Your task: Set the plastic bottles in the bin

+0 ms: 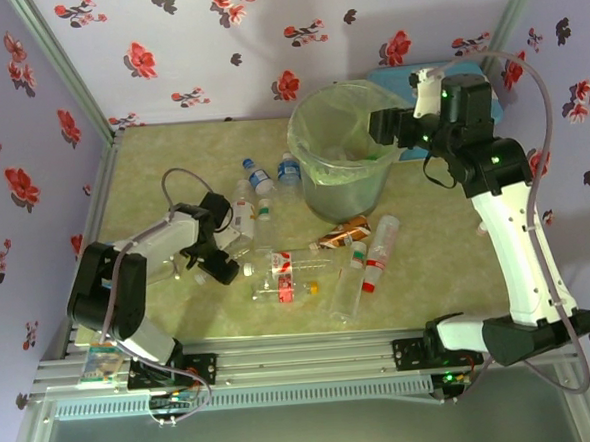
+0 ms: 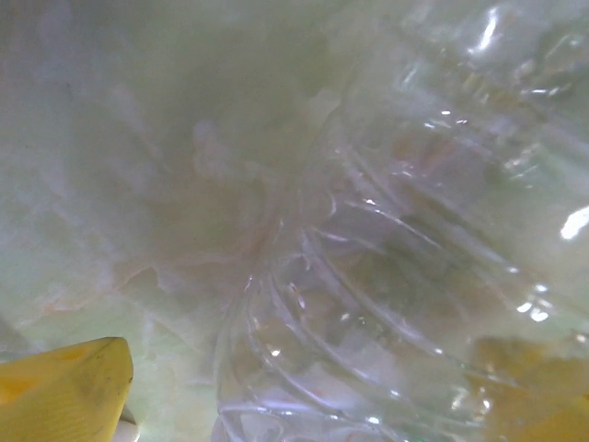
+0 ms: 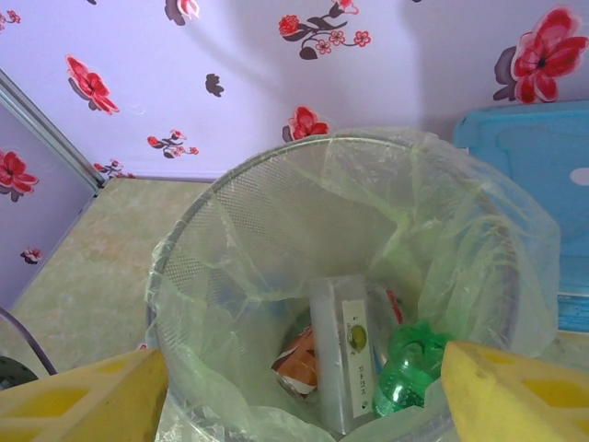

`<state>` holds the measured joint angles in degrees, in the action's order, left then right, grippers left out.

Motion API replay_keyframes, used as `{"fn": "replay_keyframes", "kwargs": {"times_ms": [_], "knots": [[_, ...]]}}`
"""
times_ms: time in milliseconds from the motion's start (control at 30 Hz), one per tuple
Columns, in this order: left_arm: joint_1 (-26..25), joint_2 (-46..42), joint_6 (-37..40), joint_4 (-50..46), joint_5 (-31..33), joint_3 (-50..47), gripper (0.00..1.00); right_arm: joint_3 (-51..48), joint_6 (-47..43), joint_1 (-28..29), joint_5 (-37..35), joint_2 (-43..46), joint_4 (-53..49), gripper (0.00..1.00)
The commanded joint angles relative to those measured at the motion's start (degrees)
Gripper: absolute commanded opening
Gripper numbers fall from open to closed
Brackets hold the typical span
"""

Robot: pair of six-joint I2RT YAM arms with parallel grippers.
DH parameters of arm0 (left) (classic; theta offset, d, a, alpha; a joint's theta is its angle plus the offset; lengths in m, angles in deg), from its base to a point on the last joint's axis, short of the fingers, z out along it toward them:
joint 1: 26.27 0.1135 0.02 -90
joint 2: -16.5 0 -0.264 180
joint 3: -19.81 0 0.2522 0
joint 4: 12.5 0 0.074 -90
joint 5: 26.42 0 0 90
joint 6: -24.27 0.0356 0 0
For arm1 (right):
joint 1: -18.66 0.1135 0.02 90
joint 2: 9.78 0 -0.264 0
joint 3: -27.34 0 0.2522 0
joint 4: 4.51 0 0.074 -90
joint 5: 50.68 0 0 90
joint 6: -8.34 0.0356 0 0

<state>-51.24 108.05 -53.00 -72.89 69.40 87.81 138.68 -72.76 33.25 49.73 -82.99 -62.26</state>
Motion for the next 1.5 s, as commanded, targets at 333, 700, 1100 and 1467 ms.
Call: {"fn": "replay_keyframes", "kwargs": {"times_ms": [333, 700, 1100, 1467], "knots": [[-0.43, -1.23, -0.50, -1.68, 0.65, 0.93, 0.64, -1.52, -1.78, -0.71, -2.19, 1.84, -0.06, 0.79], [-0.52, -11.37, -3.35, -4.17, -1.46, 3.45, 0.59, -0.38, 0.86, -0.73, 1.18, 1.96, 1.11, 0.78], [-0.58, -22.41, -22.31, 6.81, -8.52, 8.35, 0.40, -2.92, 10.13, 5.03, 10.78, 0.56, 13.66, 0.76], [-1.15, -24.38, -42.57, 24.20, -18.00, 9.33, 0.41, -4.21, 13.48, 16.40, 11.32, -6.95, 23.80, 0.77]]}}
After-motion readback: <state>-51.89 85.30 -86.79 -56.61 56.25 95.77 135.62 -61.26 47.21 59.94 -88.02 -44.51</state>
